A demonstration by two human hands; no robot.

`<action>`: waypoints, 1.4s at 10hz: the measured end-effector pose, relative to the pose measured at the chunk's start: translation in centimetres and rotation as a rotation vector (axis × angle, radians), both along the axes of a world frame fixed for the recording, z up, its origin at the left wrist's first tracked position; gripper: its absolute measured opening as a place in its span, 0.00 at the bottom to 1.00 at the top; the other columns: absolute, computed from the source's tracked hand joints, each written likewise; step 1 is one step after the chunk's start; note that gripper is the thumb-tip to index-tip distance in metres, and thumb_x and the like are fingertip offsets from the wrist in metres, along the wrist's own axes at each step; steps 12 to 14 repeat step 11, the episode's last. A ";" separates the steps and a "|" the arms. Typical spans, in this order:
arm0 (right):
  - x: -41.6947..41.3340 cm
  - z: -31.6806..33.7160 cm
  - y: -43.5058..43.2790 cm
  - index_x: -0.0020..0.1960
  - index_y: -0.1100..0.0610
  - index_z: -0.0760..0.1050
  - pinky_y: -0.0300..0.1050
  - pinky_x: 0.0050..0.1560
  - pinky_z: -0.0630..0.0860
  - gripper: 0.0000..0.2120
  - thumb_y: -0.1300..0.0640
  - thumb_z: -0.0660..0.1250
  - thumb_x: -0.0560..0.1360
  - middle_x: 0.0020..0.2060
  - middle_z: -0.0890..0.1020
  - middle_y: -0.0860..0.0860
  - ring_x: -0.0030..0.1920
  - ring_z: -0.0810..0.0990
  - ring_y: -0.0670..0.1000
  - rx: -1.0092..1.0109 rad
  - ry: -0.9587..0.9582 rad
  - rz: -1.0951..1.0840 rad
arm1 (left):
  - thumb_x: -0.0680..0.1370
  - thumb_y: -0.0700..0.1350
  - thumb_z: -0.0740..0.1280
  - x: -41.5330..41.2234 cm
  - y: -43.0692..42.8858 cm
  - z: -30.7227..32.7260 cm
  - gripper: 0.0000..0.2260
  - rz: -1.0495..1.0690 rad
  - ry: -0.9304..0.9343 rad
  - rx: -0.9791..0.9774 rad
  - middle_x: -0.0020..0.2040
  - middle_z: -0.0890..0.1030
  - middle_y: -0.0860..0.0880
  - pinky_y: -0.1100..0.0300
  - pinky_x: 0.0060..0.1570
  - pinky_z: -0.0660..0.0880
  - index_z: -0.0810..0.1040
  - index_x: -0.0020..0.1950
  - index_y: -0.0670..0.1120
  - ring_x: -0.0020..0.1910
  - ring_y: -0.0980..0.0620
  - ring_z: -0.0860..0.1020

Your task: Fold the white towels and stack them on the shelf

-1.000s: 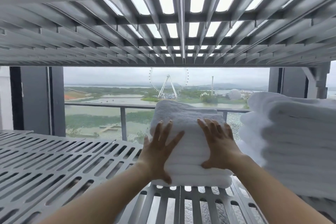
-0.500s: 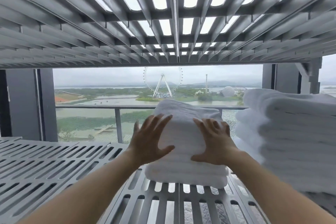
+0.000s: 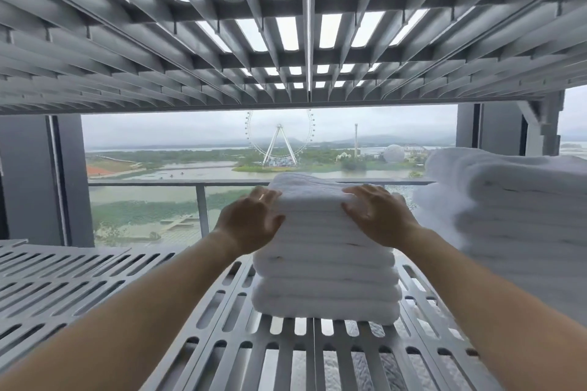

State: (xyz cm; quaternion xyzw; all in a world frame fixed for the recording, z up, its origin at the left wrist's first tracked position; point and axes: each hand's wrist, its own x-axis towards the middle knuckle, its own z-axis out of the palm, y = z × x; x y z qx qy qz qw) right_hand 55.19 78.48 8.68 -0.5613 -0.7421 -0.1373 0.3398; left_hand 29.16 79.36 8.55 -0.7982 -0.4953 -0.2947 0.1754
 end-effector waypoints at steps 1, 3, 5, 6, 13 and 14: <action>-1.5 0.5 -0.1 0.62 0.46 0.71 0.62 0.69 0.53 0.17 0.41 0.54 0.77 0.63 0.75 0.46 0.64 0.72 0.52 0.067 -0.055 0.014 | 0.76 0.58 0.60 0.9 0.4 1.1 0.22 -0.049 -0.036 -0.002 0.68 0.69 0.48 0.53 0.64 0.67 0.69 0.68 0.50 0.66 0.46 0.68; -1.9 -0.5 0.4 0.65 0.41 0.66 0.54 0.60 0.66 0.23 0.33 0.49 0.74 0.64 0.75 0.46 0.62 0.74 0.54 -0.009 -0.144 -0.083 | 0.81 0.57 0.51 2.2 2.1 1.0 0.22 -0.143 -0.052 -0.290 0.71 0.68 0.46 0.55 0.67 0.60 0.66 0.71 0.49 0.69 0.48 0.65; -1.3 -1.5 -0.1 0.64 0.42 0.68 0.53 0.60 0.69 0.25 0.32 0.51 0.73 0.62 0.77 0.48 0.62 0.74 0.55 -0.013 -0.067 -0.115 | 0.80 0.59 0.49 1.9 2.3 0.9 0.23 -0.114 0.032 -0.314 0.72 0.66 0.49 0.53 0.68 0.59 0.62 0.73 0.52 0.71 0.48 0.64; -1.4 -1.4 -0.6 0.64 0.42 0.68 0.56 0.65 0.64 0.25 0.32 0.50 0.73 0.64 0.76 0.47 0.64 0.71 0.54 -0.047 -0.059 -0.121 | 0.79 0.61 0.50 2.2 1.7 0.1 0.25 -0.096 0.030 -0.243 0.72 0.66 0.49 0.53 0.69 0.59 0.61 0.73 0.53 0.71 0.48 0.63; -0.2 -0.6 -1.9 0.52 0.54 0.73 0.52 0.62 0.64 0.19 0.44 0.49 0.79 0.55 0.77 0.54 0.59 0.73 0.58 0.017 0.002 -0.120 | 0.78 0.61 0.50 4.3 0.3 0.3 0.23 0.088 0.054 0.020 0.72 0.66 0.48 0.44 0.67 0.59 0.63 0.71 0.55 0.72 0.47 0.61; -0.2 -0.6 -1.9 0.52 0.54 0.73 0.52 0.62 0.64 0.19 0.44 0.49 0.79 0.55 0.77 0.54 0.59 0.73 0.58 0.017 0.002 -0.120 | 0.78 0.61 0.50 4.3 0.3 0.3 0.23 0.088 0.054 0.020 0.72 0.66 0.48 0.44 0.67 0.59 0.63 0.71 0.55 0.72 0.47 0.61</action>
